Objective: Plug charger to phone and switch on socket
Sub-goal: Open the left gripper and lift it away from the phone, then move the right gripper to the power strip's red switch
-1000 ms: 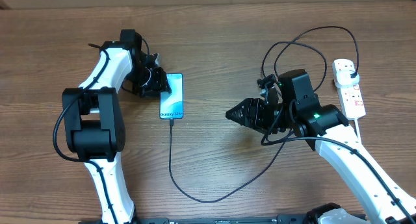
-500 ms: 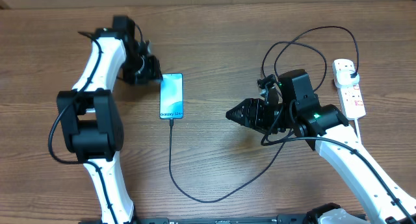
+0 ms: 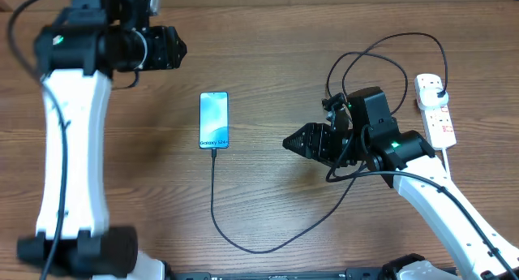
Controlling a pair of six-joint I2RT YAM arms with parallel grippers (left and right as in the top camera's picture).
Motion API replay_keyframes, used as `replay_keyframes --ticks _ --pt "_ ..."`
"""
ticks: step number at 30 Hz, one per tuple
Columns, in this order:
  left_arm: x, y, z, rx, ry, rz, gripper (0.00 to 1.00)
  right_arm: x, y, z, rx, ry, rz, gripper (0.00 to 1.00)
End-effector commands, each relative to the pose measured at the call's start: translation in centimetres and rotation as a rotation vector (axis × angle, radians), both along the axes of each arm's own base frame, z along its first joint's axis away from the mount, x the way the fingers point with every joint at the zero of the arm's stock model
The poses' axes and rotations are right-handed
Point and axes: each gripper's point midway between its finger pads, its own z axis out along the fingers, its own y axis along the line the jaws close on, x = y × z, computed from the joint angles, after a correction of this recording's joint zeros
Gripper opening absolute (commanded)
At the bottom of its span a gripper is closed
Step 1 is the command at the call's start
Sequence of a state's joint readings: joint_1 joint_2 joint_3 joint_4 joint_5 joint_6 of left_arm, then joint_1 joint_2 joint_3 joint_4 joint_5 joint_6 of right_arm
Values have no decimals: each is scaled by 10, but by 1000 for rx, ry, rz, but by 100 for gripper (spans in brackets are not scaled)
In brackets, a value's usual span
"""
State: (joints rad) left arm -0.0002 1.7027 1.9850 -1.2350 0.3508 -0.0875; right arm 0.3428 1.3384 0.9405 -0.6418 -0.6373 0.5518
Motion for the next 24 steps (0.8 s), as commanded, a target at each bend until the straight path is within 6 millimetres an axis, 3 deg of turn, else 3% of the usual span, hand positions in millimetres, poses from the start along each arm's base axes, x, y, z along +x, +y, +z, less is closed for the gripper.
replay_keyframes --ticks 1,6,11,15,16,17,19,24 --pt "-25 -11 26 -47 -30 -35 59 2 -3 -4 -38 -31 11 64" --pt "-55 -11 37 -46 -14 -34 62 0 -12 -7 -96 -19 -15 54" --pt "-64 -7 32 -29 25 -21 71 -3 -33 4 -212 -38 -62 53" --pt "-64 -3 28 -6 38 -4 80 -4 -54 33 -309 -108 -96 53" --pt "-64 -3 28 -5 38 -4 94 -5 -58 40 -321 -121 -103 53" --pt "-64 -2 28 -3 37 -3 100 -4 -64 49 -334 -130 -122 53" --pt "-63 -2 28 0 35 0 100 -3 -79 68 -347 -147 -170 52" --pt "-63 -2 28 0 35 0 100 2 -114 99 -351 -150 -297 38"
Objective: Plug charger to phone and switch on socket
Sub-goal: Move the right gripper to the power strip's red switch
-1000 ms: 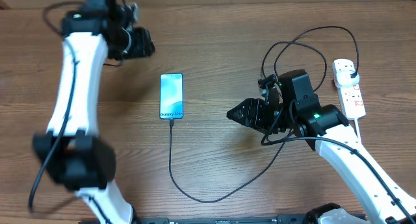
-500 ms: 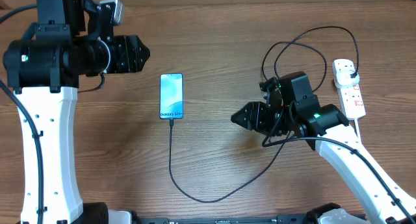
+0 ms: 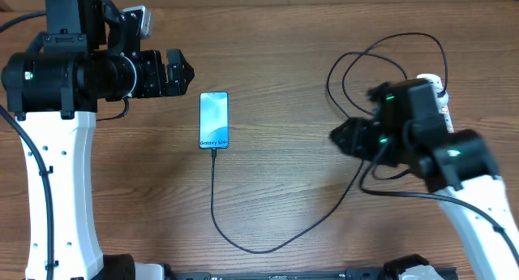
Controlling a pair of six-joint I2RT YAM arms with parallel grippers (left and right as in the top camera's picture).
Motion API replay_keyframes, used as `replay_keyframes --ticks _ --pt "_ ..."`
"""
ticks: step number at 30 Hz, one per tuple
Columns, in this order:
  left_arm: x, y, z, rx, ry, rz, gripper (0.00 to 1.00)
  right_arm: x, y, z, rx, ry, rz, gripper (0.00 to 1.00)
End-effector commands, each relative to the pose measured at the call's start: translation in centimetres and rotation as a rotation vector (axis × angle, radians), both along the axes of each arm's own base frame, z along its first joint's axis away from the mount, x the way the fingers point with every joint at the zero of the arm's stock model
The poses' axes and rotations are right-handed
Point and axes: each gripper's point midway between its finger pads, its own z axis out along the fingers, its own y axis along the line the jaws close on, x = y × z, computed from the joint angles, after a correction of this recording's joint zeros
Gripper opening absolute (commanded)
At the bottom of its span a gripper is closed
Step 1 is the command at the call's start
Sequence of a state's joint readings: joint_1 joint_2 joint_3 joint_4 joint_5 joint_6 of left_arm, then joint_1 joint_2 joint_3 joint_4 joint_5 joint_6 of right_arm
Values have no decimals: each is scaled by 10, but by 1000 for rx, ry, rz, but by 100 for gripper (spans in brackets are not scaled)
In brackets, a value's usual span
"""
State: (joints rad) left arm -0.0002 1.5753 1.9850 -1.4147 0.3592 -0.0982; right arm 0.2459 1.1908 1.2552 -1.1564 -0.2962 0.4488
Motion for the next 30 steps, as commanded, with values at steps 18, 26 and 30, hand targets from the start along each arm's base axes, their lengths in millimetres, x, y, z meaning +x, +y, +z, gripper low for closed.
replay_keyframes --ticks 18,26,30 --pt "-2 0 6 12 -21 -4 100 22 -143 34 -39 -86 -436 15" --pt "-2 0 6 12 -21 -4 100 21 -166 39 -16 -118 -472 10" --pt "-2 0 6 12 -21 -4 100 24 -170 43 28 -141 -475 8"
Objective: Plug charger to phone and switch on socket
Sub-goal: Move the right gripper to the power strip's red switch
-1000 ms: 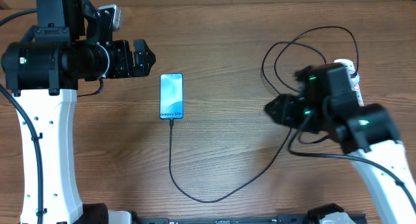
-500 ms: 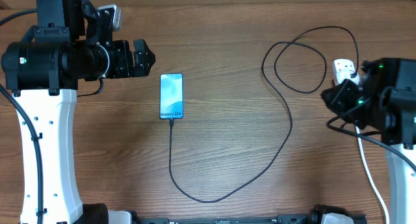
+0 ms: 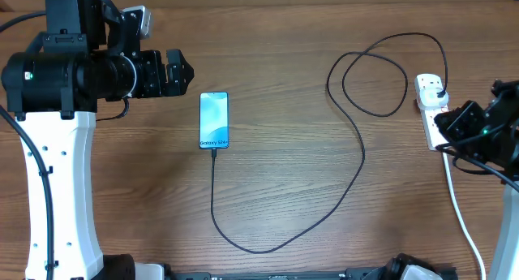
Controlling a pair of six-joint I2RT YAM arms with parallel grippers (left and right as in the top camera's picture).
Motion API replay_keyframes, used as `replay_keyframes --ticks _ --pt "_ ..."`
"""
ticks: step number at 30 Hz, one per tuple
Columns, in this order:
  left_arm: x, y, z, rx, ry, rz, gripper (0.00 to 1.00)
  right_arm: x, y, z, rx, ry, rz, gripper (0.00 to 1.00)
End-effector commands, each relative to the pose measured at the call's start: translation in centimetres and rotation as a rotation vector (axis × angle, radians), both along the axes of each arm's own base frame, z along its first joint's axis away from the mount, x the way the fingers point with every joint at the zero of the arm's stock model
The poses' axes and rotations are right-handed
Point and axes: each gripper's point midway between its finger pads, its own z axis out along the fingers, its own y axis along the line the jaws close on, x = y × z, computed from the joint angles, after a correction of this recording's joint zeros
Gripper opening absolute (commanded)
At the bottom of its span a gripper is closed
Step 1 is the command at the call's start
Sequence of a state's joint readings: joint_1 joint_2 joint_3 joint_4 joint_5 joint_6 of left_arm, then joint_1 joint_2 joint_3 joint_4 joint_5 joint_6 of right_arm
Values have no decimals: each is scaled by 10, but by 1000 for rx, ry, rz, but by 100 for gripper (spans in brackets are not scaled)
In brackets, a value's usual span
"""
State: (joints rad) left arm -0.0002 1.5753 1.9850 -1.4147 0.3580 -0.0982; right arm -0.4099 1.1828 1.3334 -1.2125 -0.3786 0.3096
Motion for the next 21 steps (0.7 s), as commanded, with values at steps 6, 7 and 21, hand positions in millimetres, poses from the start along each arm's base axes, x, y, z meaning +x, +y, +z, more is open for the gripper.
replay_keyframes --ticks 6,7,21 --pt "-2 -1 6 11 -21 -5 100 20 -8 24 60 -114 45 4" --pt "-2 -1 6 11 -21 -5 100 23 -10 25 64 -113 44 4" --pt "-2 -1 6 11 -21 -5 100 57 -96 19 78 -88 -119 4"
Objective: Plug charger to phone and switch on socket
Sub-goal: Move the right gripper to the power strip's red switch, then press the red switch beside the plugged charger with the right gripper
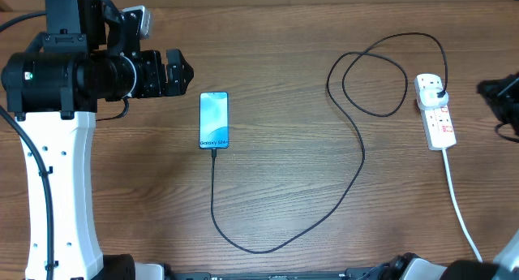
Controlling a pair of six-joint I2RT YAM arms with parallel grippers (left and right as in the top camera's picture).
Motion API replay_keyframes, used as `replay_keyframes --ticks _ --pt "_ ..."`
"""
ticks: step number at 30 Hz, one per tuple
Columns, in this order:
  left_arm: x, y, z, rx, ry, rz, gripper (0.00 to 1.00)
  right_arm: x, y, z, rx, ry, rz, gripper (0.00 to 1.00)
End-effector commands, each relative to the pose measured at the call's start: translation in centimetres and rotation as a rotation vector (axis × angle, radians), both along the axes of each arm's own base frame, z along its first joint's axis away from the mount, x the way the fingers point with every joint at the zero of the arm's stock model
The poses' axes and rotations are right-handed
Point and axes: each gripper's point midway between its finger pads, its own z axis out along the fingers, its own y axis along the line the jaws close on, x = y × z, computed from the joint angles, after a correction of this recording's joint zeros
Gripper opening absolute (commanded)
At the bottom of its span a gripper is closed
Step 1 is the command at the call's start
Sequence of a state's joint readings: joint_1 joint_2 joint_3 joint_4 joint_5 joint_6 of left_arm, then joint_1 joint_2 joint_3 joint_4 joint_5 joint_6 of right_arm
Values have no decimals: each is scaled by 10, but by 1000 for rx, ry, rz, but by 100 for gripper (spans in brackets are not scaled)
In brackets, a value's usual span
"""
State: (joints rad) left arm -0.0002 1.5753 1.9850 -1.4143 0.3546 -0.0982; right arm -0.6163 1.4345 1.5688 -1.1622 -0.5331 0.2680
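Observation:
A phone [214, 120] lies flat left of the table's middle, its screen lit. A black charger cable [362, 161] enters the phone's near end, curves along the front, loops at the back and ends in a plug [439, 90] on the white socket strip [438, 118] at the right. My left gripper [190, 71] hovers just left of the phone's far end and looks shut and empty. Only a dark part of my right gripper [489, 91] shows at the right edge, right of the strip; its jaws cannot be made out.
The strip's white lead [459, 207] runs toward the front right edge. My left arm's white link [61, 183] stands over the left side of the wooden table [292, 85].
My right gripper was right at the socket strip's near end; it now sits further right, mostly out of view. Phone, cable, strip and left arm are unchanged.
At first my right gripper was mid-table, right of the phone, with the cable plugged into the phone. It was then nearer the strip, then at the strip itself, and is now off at the right edge. The left arm shifted once early, then stayed.

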Motion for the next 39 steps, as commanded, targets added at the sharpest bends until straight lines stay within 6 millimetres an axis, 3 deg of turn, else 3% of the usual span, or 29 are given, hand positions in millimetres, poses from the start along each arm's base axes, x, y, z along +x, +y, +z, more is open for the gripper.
replay_keyframes --ticks 1,5,17,23,39 --pt "-2 -1 6 9 -20 -7 100 8 -28 -16 21 21 -40 4" --pt "-2 -1 6 9 -20 -7 100 20 -51 -41 47 52 -68 4" --pt "-2 -1 6 9 -20 -7 100 55 -85 -140 248 187 -158 4" --pt "-2 -1 6 9 -20 -7 100 60 -95 -170 315 219 -202 4" --pt "-2 -1 6 9 -20 -7 100 80 -93 -233 444 212 -150 4"
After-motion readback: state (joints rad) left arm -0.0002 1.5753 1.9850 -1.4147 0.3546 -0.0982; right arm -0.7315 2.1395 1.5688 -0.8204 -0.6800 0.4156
